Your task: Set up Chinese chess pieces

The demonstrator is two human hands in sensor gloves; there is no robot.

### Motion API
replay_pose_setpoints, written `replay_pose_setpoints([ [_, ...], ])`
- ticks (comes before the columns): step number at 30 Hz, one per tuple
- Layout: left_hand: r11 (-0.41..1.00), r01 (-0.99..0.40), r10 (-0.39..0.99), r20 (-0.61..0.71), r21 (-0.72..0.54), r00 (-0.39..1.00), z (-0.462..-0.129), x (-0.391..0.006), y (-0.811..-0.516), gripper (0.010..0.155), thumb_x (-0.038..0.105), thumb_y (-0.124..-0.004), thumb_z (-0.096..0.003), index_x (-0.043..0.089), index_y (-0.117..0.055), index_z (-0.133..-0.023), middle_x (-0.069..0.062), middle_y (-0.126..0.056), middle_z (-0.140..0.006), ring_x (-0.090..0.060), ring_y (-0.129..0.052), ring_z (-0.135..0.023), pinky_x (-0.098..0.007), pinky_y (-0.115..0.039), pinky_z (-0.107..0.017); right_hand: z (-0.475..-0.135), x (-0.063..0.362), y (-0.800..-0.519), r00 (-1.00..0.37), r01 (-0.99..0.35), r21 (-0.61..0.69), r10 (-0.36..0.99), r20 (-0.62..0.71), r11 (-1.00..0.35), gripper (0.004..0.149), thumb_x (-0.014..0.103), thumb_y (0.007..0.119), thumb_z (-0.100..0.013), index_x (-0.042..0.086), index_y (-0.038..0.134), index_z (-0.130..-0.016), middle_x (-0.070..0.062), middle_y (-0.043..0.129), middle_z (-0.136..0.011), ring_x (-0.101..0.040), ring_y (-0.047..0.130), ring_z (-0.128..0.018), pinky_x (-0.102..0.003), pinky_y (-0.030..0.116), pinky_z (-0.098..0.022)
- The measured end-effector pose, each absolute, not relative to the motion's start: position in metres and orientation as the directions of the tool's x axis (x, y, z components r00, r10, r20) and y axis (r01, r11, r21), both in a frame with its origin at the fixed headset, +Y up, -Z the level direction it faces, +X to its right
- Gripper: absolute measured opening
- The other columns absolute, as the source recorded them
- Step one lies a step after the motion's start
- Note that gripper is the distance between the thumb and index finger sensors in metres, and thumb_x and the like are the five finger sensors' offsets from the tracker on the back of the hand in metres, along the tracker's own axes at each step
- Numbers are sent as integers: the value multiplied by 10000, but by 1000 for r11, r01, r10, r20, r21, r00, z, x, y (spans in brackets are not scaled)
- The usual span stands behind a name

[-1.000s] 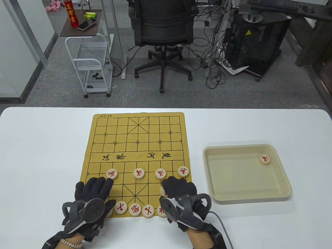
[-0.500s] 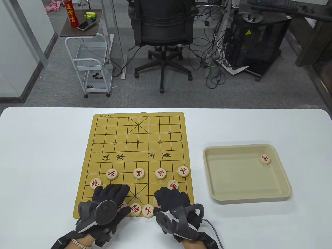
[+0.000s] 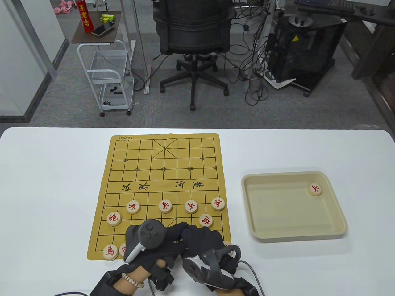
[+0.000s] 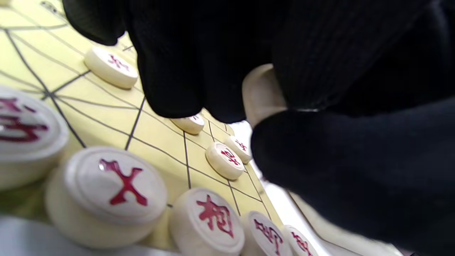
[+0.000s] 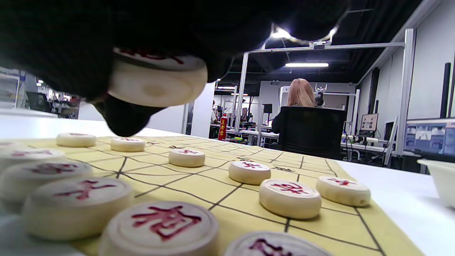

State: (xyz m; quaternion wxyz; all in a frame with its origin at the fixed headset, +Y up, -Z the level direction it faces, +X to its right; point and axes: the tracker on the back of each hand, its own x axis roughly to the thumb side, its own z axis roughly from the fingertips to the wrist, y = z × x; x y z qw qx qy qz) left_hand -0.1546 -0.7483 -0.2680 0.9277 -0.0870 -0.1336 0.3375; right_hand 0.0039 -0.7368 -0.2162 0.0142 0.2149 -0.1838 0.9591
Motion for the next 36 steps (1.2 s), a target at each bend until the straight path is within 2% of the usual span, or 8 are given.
replay_pose_setpoints([
  [4, 756, -606, 650, 169, -247, 741, -270, -162, -748, 621, 397, -930, -353, 226, -785, -933, -40, -1016, -785, -328, -1030, -713, -668, -624, -667, -219, 3, -740, -898, -155, -296, 9, 440, -943, 732, 548, 989, -323, 292, 701, -945, -7, 847, -942, -112, 931, -635, -378, 827, -532],
  [7, 766, -607, 640, 155, -212, 753, -272, -181, -741, 619, 388, -934, -352, 234, -787, -933, -39, -1010, -794, -328, -1026, -721, -674, -615, -671, -223, 7, -742, -897, -167, -276, 29, 441, -947, 760, 573, 908, -383, 284, 632, -1030, -22, 781, -1018, -150, 897, -746, -425, 793, -603],
  [10, 799, -577, 598, 139, -168, 789, -272, -205, -728, 617, 378, -935, -356, 239, -784, -938, -41, -1002, -807, -333, -1015, -738, -680, -598, -679, -229, 17, -747, -918, -112, -253, 2, 397, -961, 844, 643, 826, -403, 281, 538, -1109, -58, 624, -1149, -281, 780, -991, -609, 652, -737],
  [13, 832, -536, 551, 98, -143, 829, -272, -239, -714, 619, 369, -941, -354, 243, -786, -940, -42, -1000, -814, -338, -1009, -749, -686, -588, -684, -236, 29, -751, -942, -76, -160, 19, 334, -984, 891, 677, 781, -417, 297, 444, -1149, -85, 466, -1221, -412, 582, -1133, -713, 491, -778],
  [18, 898, -417, 419, -17, -141, 908, -271, -297, -700, 599, 355, -953, -349, 251, -814, -922, -48, -1009, -811, -344, -1011, -746, -688, -583, -686, -243, 41, -753, -956, -99, -151, 52, 289, -983, 893, 681, 765, -427, 295, 424, -1156, -99, 424, -1230, -428, 523, -1153, -734, 443, -775],
  [24, 955, -182, 139, -187, -234, 972, -271, -351, -721, 585, 341, -971, -336, 254, -842, -900, -45, -1033, -790, -339, -1031, -727, -677, -595, -689, -245, 43, -754, -959, -105, -139, 64, 276, -985, 880, 676, 761, -431, 293, 435, -1153, -94, 444, -1225, -416, 548, -1146, -728, 454, -776],
  [29, 915, -248, 168, -258, -318, 951, -273, -378, -750, 574, 336, -969, -333, 251, -855, -889, -40, -1049, -779, -331, -1048, -716, -671, -603, -687, -244, 43, -752, -958, -116, -131, 76, 277, -985, 866, 671, 759, -436, 292, 447, -1149, -100, 460, -1219, -404, 564, -1142, -725, 467, -772],
  [36, 868, -335, 220, -322, -367, 921, -277, -394, -768, 555, 343, -943, -350, 247, -855, -889, -40, -1053, -786, -331, -1047, -724, -661, -607, -686, -244, 45, -752, -958, -132, -129, 93, 272, -983, 853, 661, 758, -445, 290, 450, -1148, -104, 463, -1217, -408, 571, -1137, -724, 474, -770],
])
